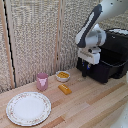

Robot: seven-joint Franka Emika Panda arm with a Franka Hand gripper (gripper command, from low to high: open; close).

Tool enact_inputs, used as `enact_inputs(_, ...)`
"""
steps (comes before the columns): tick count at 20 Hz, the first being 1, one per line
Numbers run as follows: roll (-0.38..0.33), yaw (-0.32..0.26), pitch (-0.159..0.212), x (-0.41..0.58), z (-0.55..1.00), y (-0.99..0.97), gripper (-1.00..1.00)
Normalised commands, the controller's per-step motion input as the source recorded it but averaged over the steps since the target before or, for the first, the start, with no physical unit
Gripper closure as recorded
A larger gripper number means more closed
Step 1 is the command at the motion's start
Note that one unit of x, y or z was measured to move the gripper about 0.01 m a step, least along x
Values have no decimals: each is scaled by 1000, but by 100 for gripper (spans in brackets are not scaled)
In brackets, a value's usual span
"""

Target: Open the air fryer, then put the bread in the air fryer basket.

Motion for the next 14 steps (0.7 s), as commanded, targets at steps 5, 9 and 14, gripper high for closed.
enact_inputs(5,0,-17,6,51,0,115,-100)
enact_inputs(9,-5,-18,5,-89,-10,138,-100)
enact_inputs(14,16,-74,18,-1,274,179,-100)
